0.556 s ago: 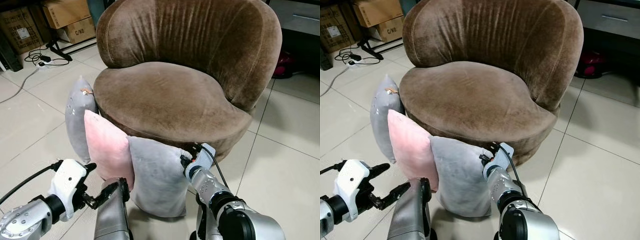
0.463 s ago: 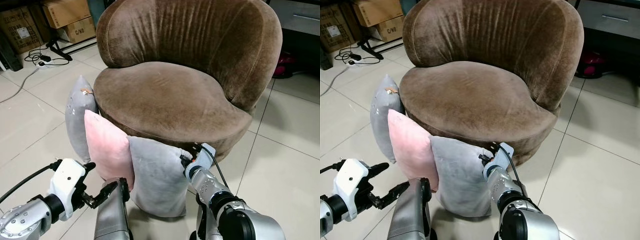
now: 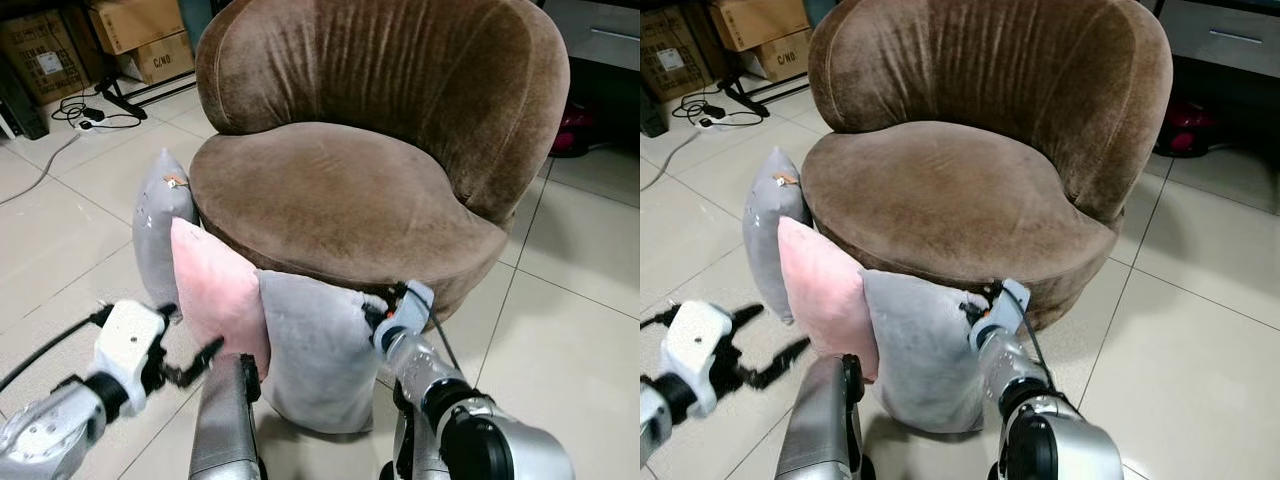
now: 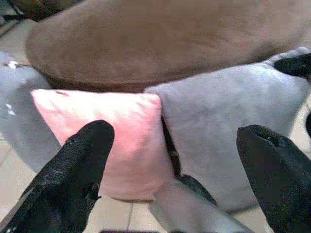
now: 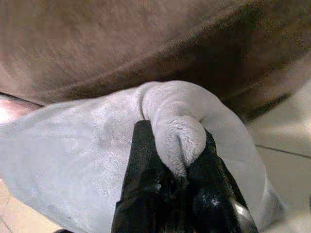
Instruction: Move the pillow to the sofa from floor
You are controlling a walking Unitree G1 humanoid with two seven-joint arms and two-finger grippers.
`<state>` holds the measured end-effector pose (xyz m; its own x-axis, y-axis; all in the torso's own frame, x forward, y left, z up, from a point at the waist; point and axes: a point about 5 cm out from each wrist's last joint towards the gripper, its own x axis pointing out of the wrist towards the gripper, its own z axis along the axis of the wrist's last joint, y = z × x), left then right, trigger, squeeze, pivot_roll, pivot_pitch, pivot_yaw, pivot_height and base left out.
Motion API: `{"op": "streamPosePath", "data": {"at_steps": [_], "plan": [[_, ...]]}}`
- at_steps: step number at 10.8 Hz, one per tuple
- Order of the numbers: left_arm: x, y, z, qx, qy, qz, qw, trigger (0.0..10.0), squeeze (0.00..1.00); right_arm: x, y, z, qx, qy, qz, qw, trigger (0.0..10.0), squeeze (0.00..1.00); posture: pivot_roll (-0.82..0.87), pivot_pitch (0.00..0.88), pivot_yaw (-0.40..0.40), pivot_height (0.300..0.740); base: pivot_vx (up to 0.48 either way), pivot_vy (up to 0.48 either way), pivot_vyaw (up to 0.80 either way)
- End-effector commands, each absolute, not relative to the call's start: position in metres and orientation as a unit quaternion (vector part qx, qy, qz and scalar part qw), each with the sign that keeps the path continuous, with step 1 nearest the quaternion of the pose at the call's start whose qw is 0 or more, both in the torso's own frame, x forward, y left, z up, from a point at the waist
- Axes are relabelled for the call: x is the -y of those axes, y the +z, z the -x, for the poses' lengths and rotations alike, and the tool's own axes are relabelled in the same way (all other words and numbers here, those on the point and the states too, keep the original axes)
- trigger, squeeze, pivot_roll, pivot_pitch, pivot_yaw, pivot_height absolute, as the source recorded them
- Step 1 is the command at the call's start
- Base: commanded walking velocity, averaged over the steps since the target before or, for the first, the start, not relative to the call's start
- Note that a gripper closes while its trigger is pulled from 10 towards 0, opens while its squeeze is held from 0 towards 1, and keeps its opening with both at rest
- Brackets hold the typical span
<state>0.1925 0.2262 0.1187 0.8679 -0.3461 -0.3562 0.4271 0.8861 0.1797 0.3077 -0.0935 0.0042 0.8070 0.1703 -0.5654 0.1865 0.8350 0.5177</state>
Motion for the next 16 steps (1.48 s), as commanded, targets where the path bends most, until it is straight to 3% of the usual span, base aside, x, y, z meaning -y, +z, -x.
{"op": "streamPosePath", "data": {"at_steps": [1,4,7,8,10,12,16], "plan": [[-0.227,0.119,-0.199,-0.144,-0.181,-0.139,0.963,10.0,0.00,0.096,0.028,-0.328,-0.254,0.012,-0.306,0.917,0.0,0.00,0.13,0.000,0.011,0.472,0.000,0.000,0.00],[-0.219,0.124,-0.212,-0.102,-0.127,-0.125,0.979,10.0,0.00,0.110,0.067,-0.347,-0.133,0.069,-0.286,0.946,0.0,0.00,0.04,0.000,0.034,0.472,0.000,0.000,0.00],[-0.210,0.130,-0.224,-0.071,-0.102,-0.124,0.985,10.0,0.00,0.129,0.090,-0.342,-0.064,0.089,-0.228,0.967,0.0,0.00,0.06,0.000,0.000,0.472,0.000,0.000,0.00],[-0.209,0.133,-0.225,-0.059,-0.083,-0.122,0.987,10.0,0.00,0.137,0.083,-0.337,-0.091,0.074,-0.201,0.973,10.0,0.00,0.06,0.000,-0.003,0.472,0.000,0.000,0.00],[-0.206,0.139,-0.227,-0.036,-0.054,-0.117,0.991,10.0,0.00,0.154,0.103,-0.330,-0.044,0.061,-0.199,0.977,10.0,0.00,0.05,0.000,-0.004,0.472,0.000,0.000,0.00],[-0.204,0.147,-0.233,-0.012,-0.045,-0.121,0.992,10.0,0.00,0.176,0.143,-0.333,0.026,0.036,-0.195,0.980,10.0,0.00,0.04,0.000,-0.006,0.502,0.000,0.000,0.00],[-0.196,0.169,-0.237,0.035,-0.041,-0.136,0.989,10.0,0.00,0.195,0.229,-0.326,0.138,0.022,-0.133,0.981,10.0,0.00,0.04,0.000,-0.011,0.557,0.000,0.000,0.00]]}}
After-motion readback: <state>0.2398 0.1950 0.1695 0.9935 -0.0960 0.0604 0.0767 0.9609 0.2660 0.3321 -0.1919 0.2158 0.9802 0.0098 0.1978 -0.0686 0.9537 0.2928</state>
